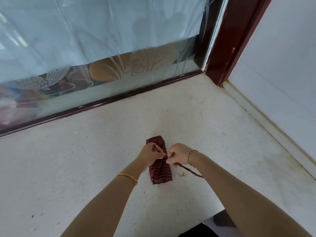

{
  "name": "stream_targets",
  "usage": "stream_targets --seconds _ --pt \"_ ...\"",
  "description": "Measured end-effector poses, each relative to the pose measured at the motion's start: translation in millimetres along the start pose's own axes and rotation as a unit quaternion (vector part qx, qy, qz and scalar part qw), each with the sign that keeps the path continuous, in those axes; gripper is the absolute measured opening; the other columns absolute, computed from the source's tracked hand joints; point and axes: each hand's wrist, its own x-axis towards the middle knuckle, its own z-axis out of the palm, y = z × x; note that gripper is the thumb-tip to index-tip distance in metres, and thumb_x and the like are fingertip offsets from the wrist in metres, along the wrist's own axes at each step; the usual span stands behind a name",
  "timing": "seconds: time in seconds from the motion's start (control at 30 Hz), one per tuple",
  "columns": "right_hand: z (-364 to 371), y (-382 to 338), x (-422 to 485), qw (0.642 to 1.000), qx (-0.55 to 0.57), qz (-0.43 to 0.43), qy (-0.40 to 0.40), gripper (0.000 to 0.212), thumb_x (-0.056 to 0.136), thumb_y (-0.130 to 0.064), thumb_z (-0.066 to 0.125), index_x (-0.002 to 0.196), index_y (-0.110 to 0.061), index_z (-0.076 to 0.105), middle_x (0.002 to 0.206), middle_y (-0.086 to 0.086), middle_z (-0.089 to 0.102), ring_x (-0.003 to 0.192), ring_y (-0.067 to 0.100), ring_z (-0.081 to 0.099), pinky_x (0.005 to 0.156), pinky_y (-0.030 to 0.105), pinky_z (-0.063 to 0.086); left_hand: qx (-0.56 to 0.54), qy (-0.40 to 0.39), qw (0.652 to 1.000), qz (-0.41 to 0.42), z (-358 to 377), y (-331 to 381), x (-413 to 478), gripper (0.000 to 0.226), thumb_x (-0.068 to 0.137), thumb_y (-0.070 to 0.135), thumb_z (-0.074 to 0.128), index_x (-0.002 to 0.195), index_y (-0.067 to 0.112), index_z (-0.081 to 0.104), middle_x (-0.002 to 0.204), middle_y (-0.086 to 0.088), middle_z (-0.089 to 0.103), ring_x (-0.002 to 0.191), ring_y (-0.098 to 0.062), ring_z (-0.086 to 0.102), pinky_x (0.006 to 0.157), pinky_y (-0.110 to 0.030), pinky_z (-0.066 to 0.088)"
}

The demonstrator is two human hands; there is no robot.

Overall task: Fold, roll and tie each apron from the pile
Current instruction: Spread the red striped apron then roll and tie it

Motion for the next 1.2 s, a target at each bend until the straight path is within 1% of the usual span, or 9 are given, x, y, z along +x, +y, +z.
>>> stream_targets --seconds 0.1,0.17,0.23,0.53,0.6,0.73,0.9,1.0,1.2 --pt "3 0 2 1.000 -0.020 0.013 0.005 0.016 0.087 -0.015 0.062 0.072 -0.012 0.061 0.068 0.001 0.061 0.065 0.015 0.056 0.058 0.018 0.043 0.031 -0.006 0.999 0.014 2 0 0 0.018 0.078 0.001 0.068 0.078 0.014 0.056 0.087 -0.004 0.058 0.081 -0.016 0.053 0.074 -0.026 0.044" --pt "9 2 5 0.994 0.016 -0.002 0.112 0.009 0.087 -0.007 0.057 0.088 -0.005 0.066 0.087 0.007 0.065 0.085 0.019 0.060 0.071 0.022 0.048 0.048 -0.018 0.998 0.032 2 0 0 0.022 0.078 -0.003 0.065 0.076 0.015 0.053 0.091 -0.004 0.059 0.088 -0.020 0.057 0.081 -0.029 0.047" --pt "15 3 6 0.978 0.097 -0.028 0.181 0.025 0.085 0.003 0.052 0.103 -0.008 0.066 0.103 0.004 0.067 0.094 0.014 0.059 0.079 0.017 0.048 0.053 -0.025 0.997 0.052 2 1 -1 0.026 0.077 -0.006 0.064 0.074 0.016 0.051 0.097 -0.008 0.061 0.096 -0.026 0.060 0.087 -0.035 0.049" --pt "29 12 17 0.984 0.110 -0.037 0.136 0.022 0.082 -0.004 0.066 0.103 -0.002 0.067 0.105 0.012 0.068 0.096 0.022 0.063 0.086 0.028 0.050 0.103 -0.007 0.986 0.131 2 -5 -3 0.022 0.077 -0.007 0.060 0.086 0.013 0.056 0.082 0.003 0.058 0.069 -0.015 0.058 0.070 -0.033 0.051" --pt "34 13 17 0.982 0.114 -0.028 0.150 0.016 0.082 -0.005 0.067 0.098 -0.002 0.066 0.100 0.012 0.067 0.088 0.019 0.061 0.081 0.025 0.050 0.097 -0.012 0.986 0.131 3 -6 -4 0.022 0.078 -0.007 0.061 0.089 0.012 0.056 0.082 0.002 0.060 0.066 -0.014 0.060 0.069 -0.033 0.052" --pt "42 15 19 0.972 0.146 -0.015 0.184 0.007 0.084 0.000 0.062 0.090 -0.002 0.065 0.081 0.003 0.061 0.068 0.007 0.054 0.059 0.003 0.040 0.191 0.019 0.965 0.178 7 -8 -4 0.023 0.078 -0.008 0.053 0.091 0.010 0.059 0.085 0.005 0.058 0.072 -0.006 0.052 0.064 -0.012 0.043" --pt "44 9 19 0.966 0.191 -0.003 0.174 0.027 0.084 0.003 0.059 0.070 -0.020 0.053 0.070 -0.003 0.057 0.064 0.008 0.054 0.063 0.014 0.046 0.325 0.088 0.918 0.207 15 -17 0 0.015 0.082 0.001 0.051 0.094 0.009 0.056 0.098 -0.002 0.054 0.092 -0.017 0.048 0.074 -0.027 0.044" --pt "42 8 18 0.952 0.262 0.012 0.159 0.021 0.084 0.006 0.054 0.079 -0.015 0.055 0.074 0.005 0.058 0.063 0.013 0.055 0.065 0.024 0.050 0.329 0.111 0.908 0.235 16 -24 -2 0.011 0.090 0.006 0.048 0.098 0.009 0.056 0.103 -0.002 0.049 0.098 -0.016 0.043 0.074 -0.026 0.043" --pt "36 8 14 0.945 0.306 -0.004 0.116 0.021 0.089 0.004 0.053 0.099 -0.010 0.066 0.078 0.004 0.061 0.065 0.011 0.059 0.054 0.012 0.046 0.279 0.099 0.914 0.277 10 -31 -1 0.009 0.090 0.007 0.055 0.096 0.011 0.059 0.101 0.001 0.046 0.094 -0.011 0.041 0.076 -0.016 0.035"
